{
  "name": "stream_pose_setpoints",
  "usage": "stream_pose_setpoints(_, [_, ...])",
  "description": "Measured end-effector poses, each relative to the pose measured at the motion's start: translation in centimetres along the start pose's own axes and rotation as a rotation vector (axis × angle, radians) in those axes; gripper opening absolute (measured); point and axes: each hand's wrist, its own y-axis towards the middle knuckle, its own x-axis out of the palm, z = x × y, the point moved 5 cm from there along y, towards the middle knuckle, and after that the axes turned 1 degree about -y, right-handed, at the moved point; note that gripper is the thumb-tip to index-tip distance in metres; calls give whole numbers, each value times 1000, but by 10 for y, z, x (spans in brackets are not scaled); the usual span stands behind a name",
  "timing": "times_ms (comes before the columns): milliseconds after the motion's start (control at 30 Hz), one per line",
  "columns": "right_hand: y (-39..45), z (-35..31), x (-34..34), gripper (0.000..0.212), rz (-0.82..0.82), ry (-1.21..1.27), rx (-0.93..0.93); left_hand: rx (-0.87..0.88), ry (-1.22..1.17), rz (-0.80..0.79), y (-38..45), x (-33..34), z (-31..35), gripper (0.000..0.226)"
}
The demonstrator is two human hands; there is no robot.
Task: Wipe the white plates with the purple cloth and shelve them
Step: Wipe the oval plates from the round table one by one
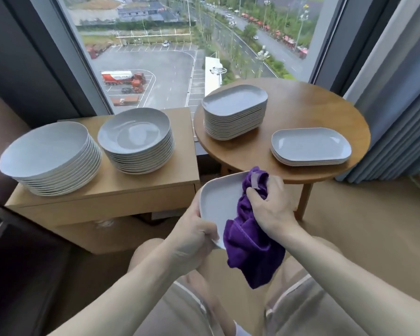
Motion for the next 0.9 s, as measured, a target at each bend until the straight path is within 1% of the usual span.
stream_pose_setpoints(100, [-5, -1, 4, 16, -126, -79, -46, 1, -30, -40, 0, 5, -2, 95])
stream_pose_setpoints(133, [-6, -3, 5, 19, -145, -80, -75, 10, -17, -50, 1, 5, -2, 94])
stream_pose_setpoints(267, [-14, -13, 2, 28, -114, -99, -149, 55, 108, -52, -3, 14, -6, 95])
stream_pose_setpoints(367, [-23, -21, 4, 29, -118, -117, -211, 63, 135, -54, -1, 20, -10, 91])
stream_pose_setpoints(433, [-33, -29, 9, 33, -163, -102, -278, 30, 109, -12, 4, 17, -10, 83])
stream_pose_setpoints(533, [-47, -42, 16, 44, -245, -70, -384, -28, -64, 16, -1, 17, -6, 52])
stream_pose_setpoints(600, [-56, -52, 20, 43, -322, -65, -449, -73, -158, 123, -5, 12, -8, 59])
stream_pose_setpoints(633, [-60, -55, 21, 42, -357, -75, -481, -66, -181, 180, -7, 9, -9, 60])
stream_pose_setpoints(700, [-67, -60, 23, 40, -403, -129, -537, -52, -194, 246, -5, 7, -7, 57])
stream_pose_setpoints(800, [-71, -64, 24, 31, -435, -257, -595, -41, -211, 368, -7, 5, -6, 52])
stream_pose_setpoints(900, [-73, -59, 29, 37, -513, -454, -622, -41, -198, 503, -6, -7, -1, 45])
